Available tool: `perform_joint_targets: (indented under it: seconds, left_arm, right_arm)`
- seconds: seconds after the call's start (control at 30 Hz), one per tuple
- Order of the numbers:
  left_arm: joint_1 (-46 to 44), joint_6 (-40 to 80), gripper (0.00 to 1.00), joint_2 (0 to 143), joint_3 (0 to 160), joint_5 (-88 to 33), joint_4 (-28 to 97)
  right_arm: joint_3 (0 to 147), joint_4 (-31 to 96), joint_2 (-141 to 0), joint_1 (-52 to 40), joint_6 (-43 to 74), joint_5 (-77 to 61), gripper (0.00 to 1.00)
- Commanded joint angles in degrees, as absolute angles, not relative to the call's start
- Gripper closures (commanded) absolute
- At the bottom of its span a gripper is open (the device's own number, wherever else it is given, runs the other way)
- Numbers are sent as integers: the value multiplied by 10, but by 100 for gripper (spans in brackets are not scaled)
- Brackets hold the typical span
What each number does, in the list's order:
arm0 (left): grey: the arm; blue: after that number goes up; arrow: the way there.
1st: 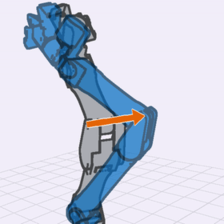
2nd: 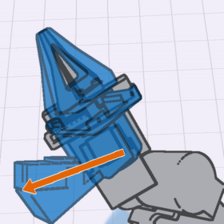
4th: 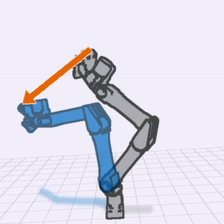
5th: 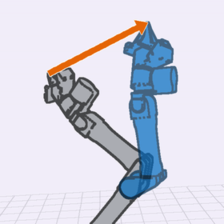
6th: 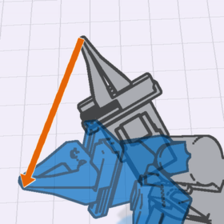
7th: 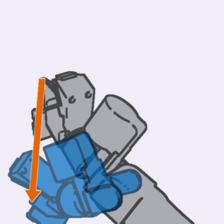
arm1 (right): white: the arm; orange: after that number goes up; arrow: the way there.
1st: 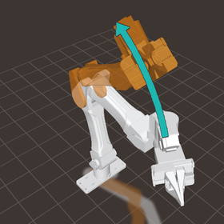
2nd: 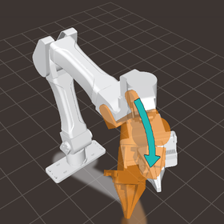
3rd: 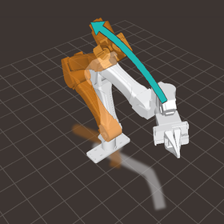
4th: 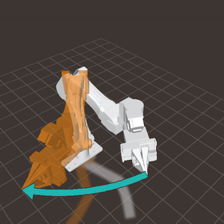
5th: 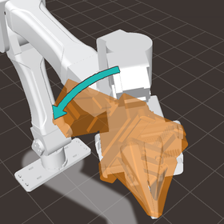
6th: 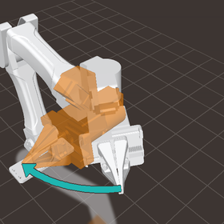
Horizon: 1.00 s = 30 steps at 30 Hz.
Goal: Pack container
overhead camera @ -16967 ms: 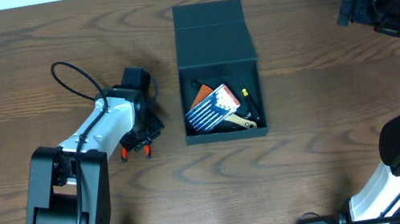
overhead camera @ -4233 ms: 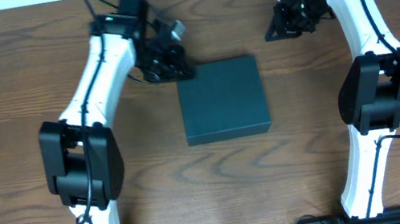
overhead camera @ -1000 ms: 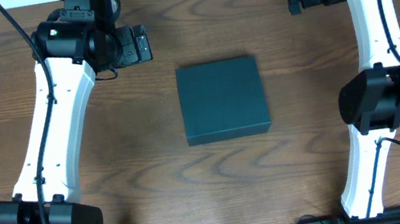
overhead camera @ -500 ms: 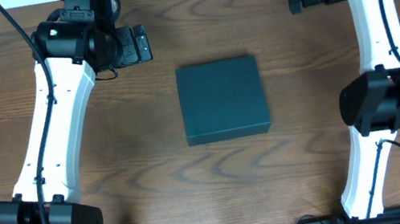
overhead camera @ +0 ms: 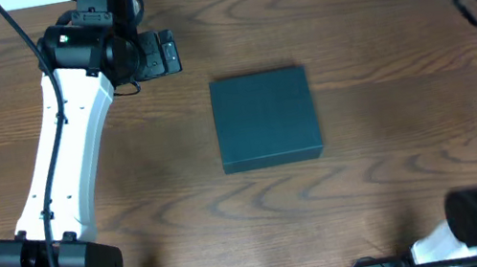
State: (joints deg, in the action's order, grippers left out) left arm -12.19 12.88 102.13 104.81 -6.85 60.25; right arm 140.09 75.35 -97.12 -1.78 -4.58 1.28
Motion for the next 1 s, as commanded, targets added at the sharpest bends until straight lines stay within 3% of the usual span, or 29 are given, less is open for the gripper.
perform_joint_targets:
  seconds: [0.0, 0.17, 0.43, 0.97]
  left_arm:
    - [-121, 128, 1, 1023, 1052, -64, 606]
    - [-121, 128, 2, 1023, 1052, -64, 606]
    - [-121, 128, 1, 1023, 1052, -64, 606]
    - [-121, 128, 2, 1023, 1052, -63, 606]
  right_arm:
    - [1387, 713, -902, -19, -53, 17, 1]
    - [1273, 582, -778, -19, -87, 17, 1]
    - [901, 314, -528, -19, -86, 13, 1]
    - [317, 73, -162, -19, -52, 6, 1]
